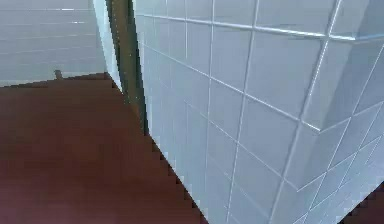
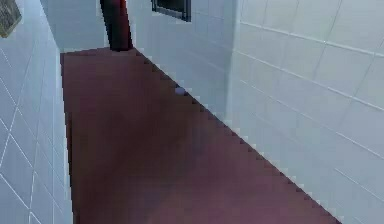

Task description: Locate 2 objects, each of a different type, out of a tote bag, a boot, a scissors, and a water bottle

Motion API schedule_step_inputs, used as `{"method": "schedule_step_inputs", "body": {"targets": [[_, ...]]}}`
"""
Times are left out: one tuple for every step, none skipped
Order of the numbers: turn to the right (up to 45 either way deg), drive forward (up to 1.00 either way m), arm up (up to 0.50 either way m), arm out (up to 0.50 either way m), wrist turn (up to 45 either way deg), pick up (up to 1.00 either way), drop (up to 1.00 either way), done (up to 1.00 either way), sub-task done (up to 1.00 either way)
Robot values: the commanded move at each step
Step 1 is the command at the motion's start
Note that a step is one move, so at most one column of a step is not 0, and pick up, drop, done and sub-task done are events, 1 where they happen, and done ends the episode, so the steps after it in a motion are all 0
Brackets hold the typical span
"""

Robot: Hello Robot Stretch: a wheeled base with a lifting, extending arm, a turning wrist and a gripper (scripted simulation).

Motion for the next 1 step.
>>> {"method": "schedule_step_inputs", "body": {"targets": [[-24.0,0.00,0.00,0.00,0.0,0.00,0.00,0.00,0.00]]}}
